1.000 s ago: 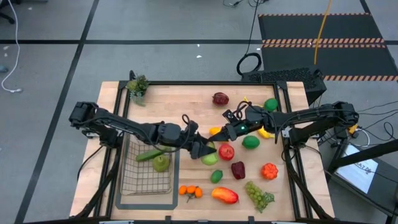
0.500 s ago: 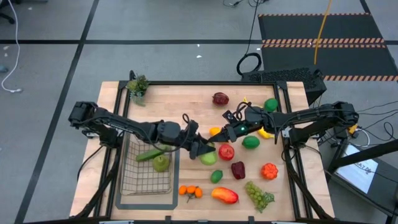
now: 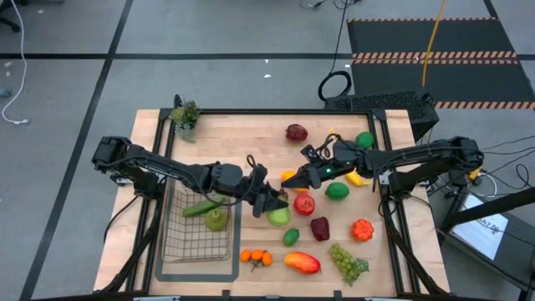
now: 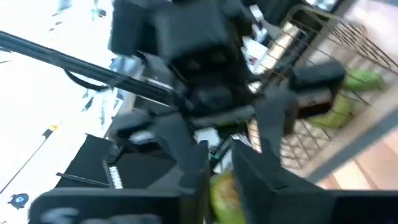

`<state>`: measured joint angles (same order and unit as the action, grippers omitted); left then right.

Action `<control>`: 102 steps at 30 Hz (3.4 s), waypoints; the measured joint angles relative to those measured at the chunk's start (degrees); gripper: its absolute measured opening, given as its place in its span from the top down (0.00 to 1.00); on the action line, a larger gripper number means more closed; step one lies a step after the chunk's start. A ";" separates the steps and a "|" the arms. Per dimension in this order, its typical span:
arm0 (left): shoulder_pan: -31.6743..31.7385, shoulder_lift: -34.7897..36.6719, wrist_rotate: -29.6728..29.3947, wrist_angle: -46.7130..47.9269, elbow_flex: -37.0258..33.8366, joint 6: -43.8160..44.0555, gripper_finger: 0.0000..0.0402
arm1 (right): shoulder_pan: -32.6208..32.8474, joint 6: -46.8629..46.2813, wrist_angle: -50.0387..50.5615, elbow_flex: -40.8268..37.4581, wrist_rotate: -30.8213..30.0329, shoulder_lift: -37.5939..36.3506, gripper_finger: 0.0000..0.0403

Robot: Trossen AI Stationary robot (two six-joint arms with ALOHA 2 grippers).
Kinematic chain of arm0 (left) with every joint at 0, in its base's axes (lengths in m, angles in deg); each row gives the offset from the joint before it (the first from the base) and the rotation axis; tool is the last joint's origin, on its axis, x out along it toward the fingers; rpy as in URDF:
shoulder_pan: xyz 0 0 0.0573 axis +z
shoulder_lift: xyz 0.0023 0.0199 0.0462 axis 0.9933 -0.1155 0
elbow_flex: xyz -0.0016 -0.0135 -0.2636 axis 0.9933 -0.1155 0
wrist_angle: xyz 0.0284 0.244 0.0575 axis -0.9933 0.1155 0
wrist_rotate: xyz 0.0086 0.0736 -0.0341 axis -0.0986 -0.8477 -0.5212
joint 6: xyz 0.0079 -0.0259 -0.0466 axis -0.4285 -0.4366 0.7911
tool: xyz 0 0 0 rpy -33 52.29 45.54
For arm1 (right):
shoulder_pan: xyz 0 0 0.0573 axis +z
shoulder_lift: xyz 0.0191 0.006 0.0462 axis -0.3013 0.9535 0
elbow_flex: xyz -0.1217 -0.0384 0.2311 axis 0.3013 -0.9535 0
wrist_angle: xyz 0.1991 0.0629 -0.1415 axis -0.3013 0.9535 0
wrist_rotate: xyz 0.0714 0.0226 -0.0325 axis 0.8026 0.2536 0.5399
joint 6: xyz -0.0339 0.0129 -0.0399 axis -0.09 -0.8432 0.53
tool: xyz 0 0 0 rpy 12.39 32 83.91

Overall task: Build produce basket
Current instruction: Put the green pear into the wire basket, then put the red apple into the wire basket

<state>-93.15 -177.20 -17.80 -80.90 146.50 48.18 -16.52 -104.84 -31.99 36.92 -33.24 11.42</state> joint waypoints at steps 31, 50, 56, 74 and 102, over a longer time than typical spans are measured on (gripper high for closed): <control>-5.96 21.16 12.02 43.93 0.04 -16.39 0.55 | -7.89 9.08 7.88 0.01 -10.70 -12.59 0.46; -26.73 32.31 -15.82 50.53 -14.40 -5.07 0.54 | -7.91 7.45 6.91 0.01 -23.83 -12.57 0.46; -31.37 32.36 -19.38 40.32 -23.32 -3.14 0.52 | -7.89 6.42 5.72 0.01 -26.81 -12.57 0.46; -33.53 32.32 -19.23 22.74 -36.81 -13.20 0.50 | -3.67 1.39 -1.24 -0.02 -32.09 -12.57 0.46; -31.24 32.34 -14.31 47.07 -14.79 -7.75 0.26 | 1.14 7.89 4.16 -0.02 -33.70 -12.27 0.46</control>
<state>-124.39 -144.86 -32.10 -33.83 131.71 40.43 -15.38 -96.95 -27.83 36.90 -66.94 -0.85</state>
